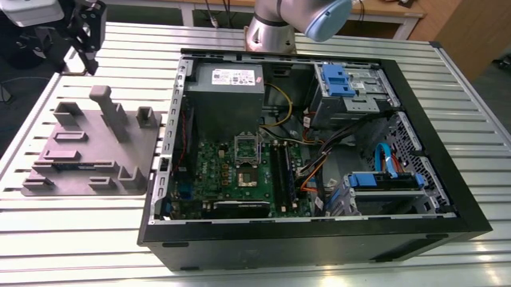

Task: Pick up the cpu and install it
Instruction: 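Pick up the cpu and move it towards the insertion slot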

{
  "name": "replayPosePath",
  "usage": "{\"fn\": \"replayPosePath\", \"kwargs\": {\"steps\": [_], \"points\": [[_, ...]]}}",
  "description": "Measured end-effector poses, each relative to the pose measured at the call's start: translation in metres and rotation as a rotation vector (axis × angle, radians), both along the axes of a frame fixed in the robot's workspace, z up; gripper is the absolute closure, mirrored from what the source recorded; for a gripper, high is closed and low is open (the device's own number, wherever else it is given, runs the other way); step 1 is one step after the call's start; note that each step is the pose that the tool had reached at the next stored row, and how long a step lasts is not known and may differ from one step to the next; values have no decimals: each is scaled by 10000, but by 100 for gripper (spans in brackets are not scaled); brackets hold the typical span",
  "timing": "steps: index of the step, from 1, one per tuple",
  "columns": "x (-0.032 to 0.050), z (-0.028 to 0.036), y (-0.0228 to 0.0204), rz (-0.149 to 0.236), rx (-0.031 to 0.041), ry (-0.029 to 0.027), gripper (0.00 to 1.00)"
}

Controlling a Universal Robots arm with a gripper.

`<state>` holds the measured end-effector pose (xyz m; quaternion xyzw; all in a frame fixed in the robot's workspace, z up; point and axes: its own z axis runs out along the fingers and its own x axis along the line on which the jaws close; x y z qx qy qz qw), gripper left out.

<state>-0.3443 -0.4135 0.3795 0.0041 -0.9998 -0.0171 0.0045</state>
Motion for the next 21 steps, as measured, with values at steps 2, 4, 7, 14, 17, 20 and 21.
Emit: {"fn": "replayPosePath", "kwargs": {"steps": [2, 4, 7, 14, 17, 20, 21], "points": [[5, 0, 0, 0, 0, 0, 53], [9, 0, 0, 0, -1, 0, 53], [15, 0, 0, 0, 0, 0, 53], [31, 0, 0, 0, 0, 0, 53], [37, 0, 0, 0, 0, 1, 53], [48, 0, 0, 0, 0, 0, 53], [50, 0, 0, 0, 0, 0, 53]]}}
